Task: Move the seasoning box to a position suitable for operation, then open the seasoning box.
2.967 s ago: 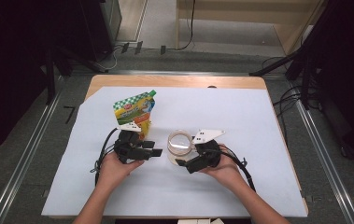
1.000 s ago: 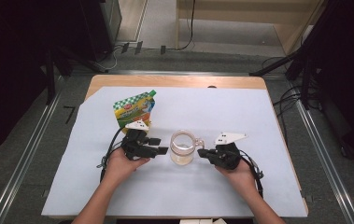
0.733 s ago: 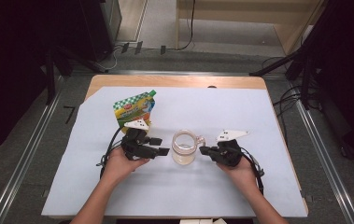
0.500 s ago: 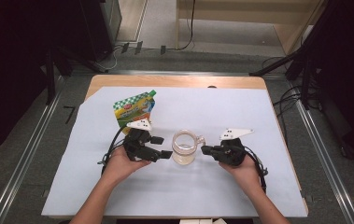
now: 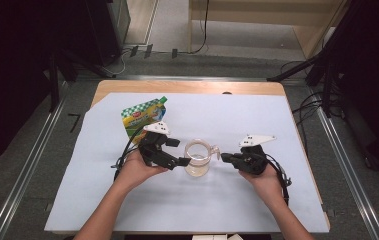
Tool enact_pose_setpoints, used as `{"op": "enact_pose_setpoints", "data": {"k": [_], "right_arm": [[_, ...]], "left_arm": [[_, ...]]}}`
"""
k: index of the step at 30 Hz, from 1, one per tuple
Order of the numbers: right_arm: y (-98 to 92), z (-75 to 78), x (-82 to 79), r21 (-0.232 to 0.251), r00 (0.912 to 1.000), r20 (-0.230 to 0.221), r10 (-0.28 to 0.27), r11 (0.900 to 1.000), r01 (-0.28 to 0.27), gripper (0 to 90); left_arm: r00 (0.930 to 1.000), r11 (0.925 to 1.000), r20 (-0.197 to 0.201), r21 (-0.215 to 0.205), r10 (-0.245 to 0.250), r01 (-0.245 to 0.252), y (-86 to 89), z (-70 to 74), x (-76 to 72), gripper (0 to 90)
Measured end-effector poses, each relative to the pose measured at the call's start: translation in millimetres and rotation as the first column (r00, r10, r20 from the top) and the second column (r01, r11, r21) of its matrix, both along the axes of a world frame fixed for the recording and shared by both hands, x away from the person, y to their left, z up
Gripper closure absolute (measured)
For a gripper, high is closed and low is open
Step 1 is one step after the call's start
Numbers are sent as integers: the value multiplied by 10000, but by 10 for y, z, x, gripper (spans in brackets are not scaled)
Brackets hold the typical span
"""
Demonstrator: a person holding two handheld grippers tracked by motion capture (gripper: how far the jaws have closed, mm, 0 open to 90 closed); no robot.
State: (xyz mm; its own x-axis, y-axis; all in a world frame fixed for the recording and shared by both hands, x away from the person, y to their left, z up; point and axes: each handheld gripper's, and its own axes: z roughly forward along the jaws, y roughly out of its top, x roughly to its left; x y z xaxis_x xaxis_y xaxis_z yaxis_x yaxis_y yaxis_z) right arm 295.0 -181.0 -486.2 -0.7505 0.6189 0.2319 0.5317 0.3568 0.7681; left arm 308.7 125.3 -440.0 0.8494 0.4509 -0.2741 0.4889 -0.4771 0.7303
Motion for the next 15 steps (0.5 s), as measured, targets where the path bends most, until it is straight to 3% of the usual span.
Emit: {"op": "enact_pose_setpoints", "data": {"k": [2, 5, 10, 13, 15], "right_arm": [[16, -2, 1, -179, 9999, 122, -101, 9998, 103, 900], [15, -5, 18, -52, 9999, 92, -105, 9999, 106, 900], [14, -11, 33, 37, 9998, 14, -174, 9998, 174, 900], [16, -13, 34, 27, 9998, 22, -198, 9998, 198, 900], [15, -15, 34, 46, 9998, 6, -199, 9998, 199, 900]], "left_arm": [[10000, 9999, -59, 129, -35, 36, -45, -25, 11, 126], [9996, 9996, -61, 110, -267, 267, -116, -55, 25, 106], [9981, 9987, 492, 368, -362, 344, -243, -86, 4, 86], [9987, 9973, 356, 651, -369, 345, -320, -133, 18, 88], [9988, 9978, 372, 588, -321, 299, -352, -150, 29, 81]]}}
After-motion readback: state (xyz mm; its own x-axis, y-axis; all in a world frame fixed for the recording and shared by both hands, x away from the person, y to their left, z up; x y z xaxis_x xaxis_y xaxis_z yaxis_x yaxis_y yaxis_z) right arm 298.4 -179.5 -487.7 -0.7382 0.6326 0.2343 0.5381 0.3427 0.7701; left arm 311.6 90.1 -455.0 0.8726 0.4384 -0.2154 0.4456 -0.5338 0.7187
